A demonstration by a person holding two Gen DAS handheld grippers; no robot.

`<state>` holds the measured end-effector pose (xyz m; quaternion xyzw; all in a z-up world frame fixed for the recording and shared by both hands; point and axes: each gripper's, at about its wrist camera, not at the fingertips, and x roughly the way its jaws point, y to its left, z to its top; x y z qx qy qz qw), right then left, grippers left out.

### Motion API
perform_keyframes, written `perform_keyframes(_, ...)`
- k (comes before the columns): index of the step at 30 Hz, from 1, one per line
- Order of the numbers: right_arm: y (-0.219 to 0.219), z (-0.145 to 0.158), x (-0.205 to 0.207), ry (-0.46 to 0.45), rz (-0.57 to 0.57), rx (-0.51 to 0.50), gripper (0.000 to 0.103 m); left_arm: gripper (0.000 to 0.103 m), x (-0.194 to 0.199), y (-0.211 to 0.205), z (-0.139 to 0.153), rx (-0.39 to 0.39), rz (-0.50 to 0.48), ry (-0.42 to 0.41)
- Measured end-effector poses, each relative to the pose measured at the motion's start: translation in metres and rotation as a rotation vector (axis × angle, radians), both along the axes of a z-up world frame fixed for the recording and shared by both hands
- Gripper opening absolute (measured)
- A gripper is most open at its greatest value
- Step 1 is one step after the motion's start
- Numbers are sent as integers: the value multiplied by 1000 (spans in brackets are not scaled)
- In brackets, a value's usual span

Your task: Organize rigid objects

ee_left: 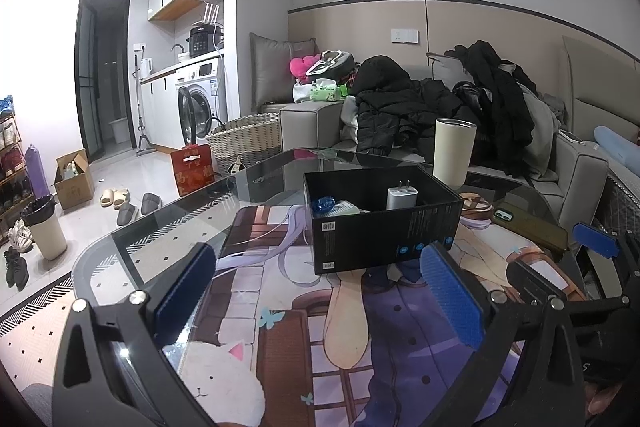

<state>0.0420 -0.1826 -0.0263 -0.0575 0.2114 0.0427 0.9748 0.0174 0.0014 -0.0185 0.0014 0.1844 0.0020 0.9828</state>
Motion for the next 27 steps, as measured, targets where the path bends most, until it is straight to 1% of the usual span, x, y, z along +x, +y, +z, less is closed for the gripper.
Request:
perform_keyframes(14,-1,-1,1,8,2,0,103,103,0,1,1,0,2,-1)
perform_keyframes(27,-1,-1,1,9,3,-1,103,103,-1,-3,-6,-1,5,12)
